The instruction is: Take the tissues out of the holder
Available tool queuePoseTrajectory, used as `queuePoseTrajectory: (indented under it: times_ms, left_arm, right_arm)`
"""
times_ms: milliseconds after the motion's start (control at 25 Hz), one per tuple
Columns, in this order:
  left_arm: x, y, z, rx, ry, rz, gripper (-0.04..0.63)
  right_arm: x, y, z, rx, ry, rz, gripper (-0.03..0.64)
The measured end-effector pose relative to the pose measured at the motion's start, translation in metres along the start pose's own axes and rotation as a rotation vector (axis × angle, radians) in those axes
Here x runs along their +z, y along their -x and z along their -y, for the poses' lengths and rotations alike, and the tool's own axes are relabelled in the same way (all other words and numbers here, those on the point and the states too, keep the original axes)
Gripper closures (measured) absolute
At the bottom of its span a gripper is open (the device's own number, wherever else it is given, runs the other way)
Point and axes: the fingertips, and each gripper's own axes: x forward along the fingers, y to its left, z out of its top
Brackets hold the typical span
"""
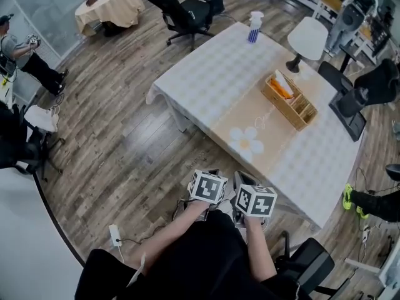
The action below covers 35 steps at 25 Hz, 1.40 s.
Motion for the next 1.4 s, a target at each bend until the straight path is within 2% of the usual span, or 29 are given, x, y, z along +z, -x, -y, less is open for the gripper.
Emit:
queuePoseTrajectory:
  times_ms: [240, 600, 880, 1200, 1400]
  left_arm:
    - [0.035, -0.024, 0.024, 0.027, -0.017, -0.011, 0.595]
    - [0.050, -0.054, 0.051, 0.015, -0.033, -0.061, 0.595]
    - [0.076, -0.078, 0.071, -0.033, -0.074, -0.080, 0.595]
    - [0.136, -0.113, 0.073, -0.101, -0.126, -0.074, 0.595]
    - [0.183, -0.144, 0.065, -0.132, -0.142, -0.069, 0.595]
  right_arm:
    - [0.024, -0.001, 0.052, -0.055, 0.021, -0.043, 0.603]
    - [0.036, 0.003, 0.098, -0.047, -0.046, -0.031, 0.603]
    - [0.068, 0.014, 0.122, -0.045, -0.080, 0.099, 0.603]
    - [0.114, -0.011, 0.151, -0.108, -0.065, 0.106, 0.601]
    - [0.159, -0.037, 0.171, -0.136, -0.046, 0.097, 0.601]
